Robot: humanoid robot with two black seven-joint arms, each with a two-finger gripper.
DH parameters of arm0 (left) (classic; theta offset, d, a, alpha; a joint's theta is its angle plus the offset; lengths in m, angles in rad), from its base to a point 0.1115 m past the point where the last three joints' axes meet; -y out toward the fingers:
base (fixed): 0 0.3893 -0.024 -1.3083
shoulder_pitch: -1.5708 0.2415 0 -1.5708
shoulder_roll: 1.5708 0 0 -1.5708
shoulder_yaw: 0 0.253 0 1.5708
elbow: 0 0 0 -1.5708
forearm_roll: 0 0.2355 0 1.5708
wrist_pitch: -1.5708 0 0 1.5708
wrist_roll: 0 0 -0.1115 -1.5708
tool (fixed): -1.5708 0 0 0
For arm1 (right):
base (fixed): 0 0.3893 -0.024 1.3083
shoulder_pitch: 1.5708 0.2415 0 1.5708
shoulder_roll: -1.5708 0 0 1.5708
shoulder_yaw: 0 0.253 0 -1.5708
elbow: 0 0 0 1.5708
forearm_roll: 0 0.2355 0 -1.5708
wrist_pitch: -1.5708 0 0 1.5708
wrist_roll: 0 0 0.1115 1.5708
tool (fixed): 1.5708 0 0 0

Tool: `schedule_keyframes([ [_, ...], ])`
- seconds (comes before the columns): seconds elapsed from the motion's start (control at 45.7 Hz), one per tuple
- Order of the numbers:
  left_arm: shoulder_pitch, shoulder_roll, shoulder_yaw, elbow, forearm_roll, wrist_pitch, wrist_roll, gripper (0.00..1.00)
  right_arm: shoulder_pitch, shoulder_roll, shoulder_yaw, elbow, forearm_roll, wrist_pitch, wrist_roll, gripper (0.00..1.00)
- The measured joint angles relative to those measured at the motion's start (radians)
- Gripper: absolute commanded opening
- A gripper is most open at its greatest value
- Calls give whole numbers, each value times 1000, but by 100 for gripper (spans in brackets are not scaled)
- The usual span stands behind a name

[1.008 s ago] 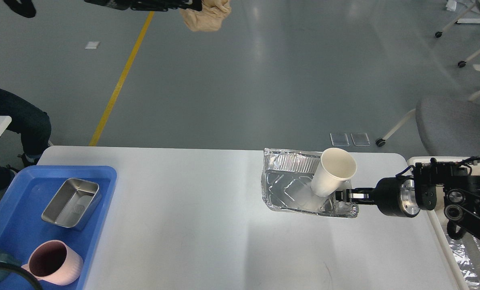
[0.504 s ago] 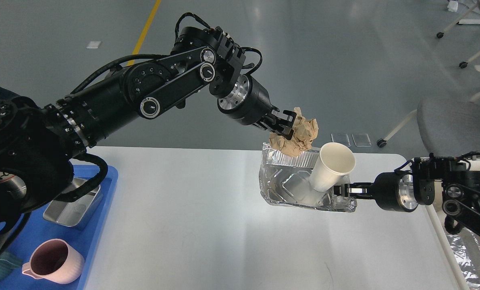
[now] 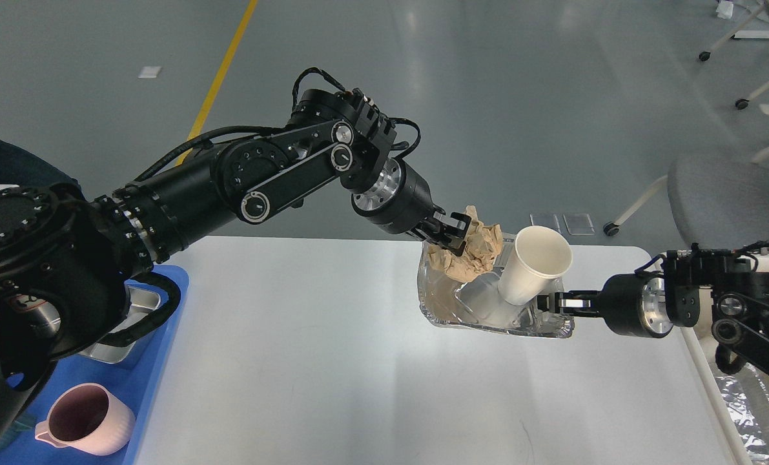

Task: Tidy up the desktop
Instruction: 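Lower the crumpled paper into the foil tray and release it, then swing the foil tray with the right gripper over the white bin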

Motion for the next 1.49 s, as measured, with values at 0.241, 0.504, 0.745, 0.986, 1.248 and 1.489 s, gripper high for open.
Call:
schedule_keyframes([
  [0.241, 5, -2, -10, 6, -17, 38, -1, 81, -2, -3, 1, 2, 1, 0, 0, 0],
  [0.504, 9, 2, -12, 8, -50, 55, -1, 97, -2, -4, 1, 4, 1, 0, 0, 0],
  [0.745, 9, 37, -29, 8, -123, 75, -4, 98, -7, -42, 15, 8, 3, 1, 1, 0],
  [0.986, 31, 125, -259, 7, -402, 134, -21, 98, -11, -47, 17, 9, 4, 2, 2, 0],
  [1.248, 190, 167, -594, 10, -674, 308, -15, 98, -17, -42, 51, 3, 6, -10, 0, 0],
  [1.489, 431, 158, -867, 23, -774, 447, -15, 98, -62, -57, 128, -40, 120, -86, -7, 0],
])
